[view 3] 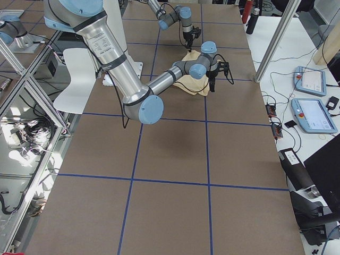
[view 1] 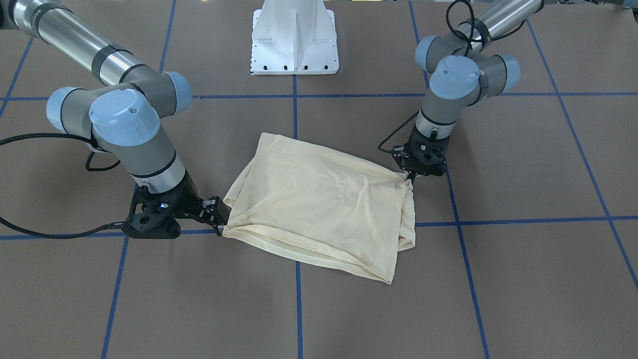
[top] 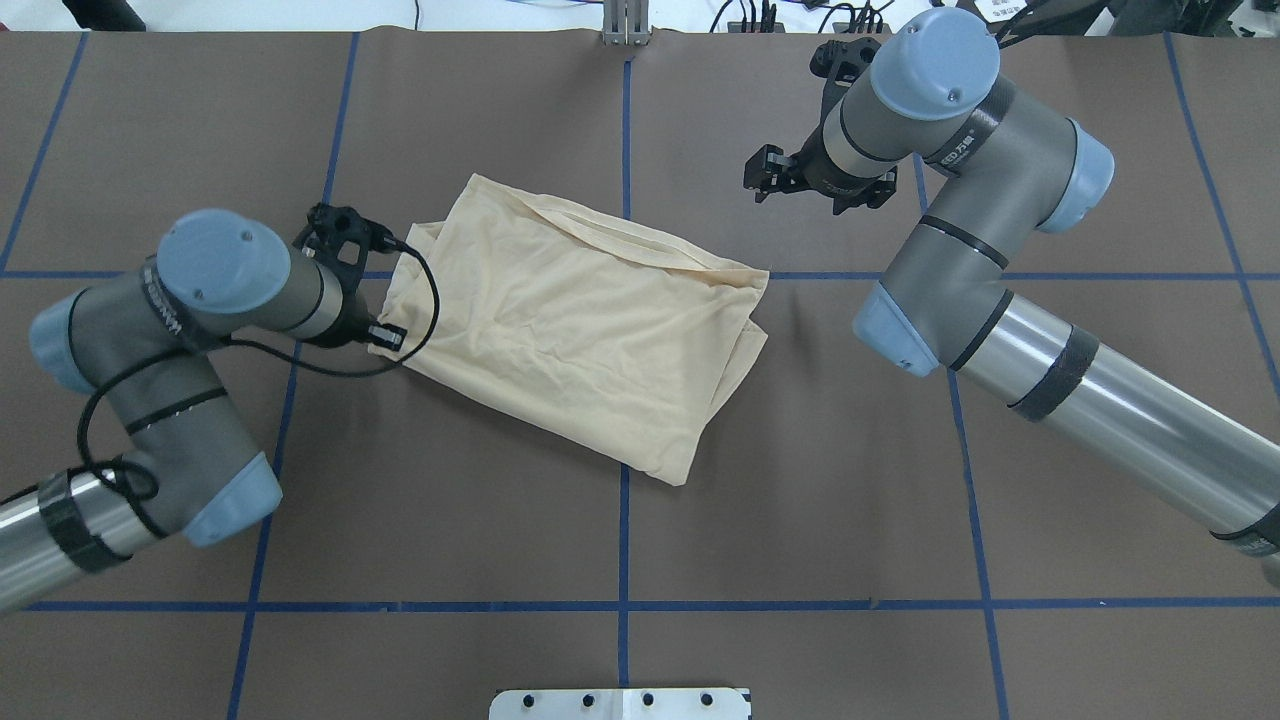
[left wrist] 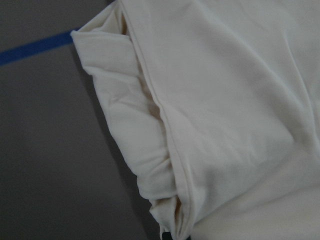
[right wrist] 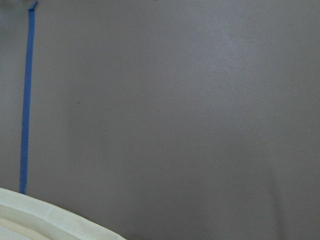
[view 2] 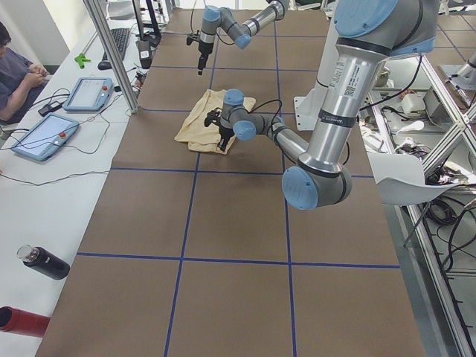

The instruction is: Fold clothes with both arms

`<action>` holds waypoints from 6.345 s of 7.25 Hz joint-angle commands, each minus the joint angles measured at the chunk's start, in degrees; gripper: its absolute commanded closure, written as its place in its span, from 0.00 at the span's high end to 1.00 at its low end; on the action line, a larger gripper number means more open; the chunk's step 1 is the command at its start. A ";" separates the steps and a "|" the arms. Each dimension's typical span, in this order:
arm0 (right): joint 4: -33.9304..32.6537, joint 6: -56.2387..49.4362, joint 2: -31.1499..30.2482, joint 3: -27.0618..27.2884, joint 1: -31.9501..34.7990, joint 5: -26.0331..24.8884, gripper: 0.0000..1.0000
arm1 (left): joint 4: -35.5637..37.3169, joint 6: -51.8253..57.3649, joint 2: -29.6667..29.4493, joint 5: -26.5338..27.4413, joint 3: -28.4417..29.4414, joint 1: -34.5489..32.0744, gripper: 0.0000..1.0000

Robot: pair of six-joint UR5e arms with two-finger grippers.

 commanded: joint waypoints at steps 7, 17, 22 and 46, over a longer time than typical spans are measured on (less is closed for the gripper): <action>-0.18 0.68 0.57 0.20 -0.49 0.09 1.00 | -15.27 12.20 -25.94 -1.15 37.62 -11.80 1.00; -11.87 36.96 11.73 -3.14 -20.87 -14.15 0.90 | -15.85 9.49 -11.31 -10.05 20.18 -13.47 1.00; -12.48 39.79 11.64 -4.90 -23.34 -16.00 0.77 | -15.85 9.39 -11.31 -10.05 20.18 -13.39 1.00; -24.65 29.00 -8.36 31.91 -27.84 -19.98 1.00 | -12.71 -10.75 -0.09 -10.40 -0.24 -3.75 1.00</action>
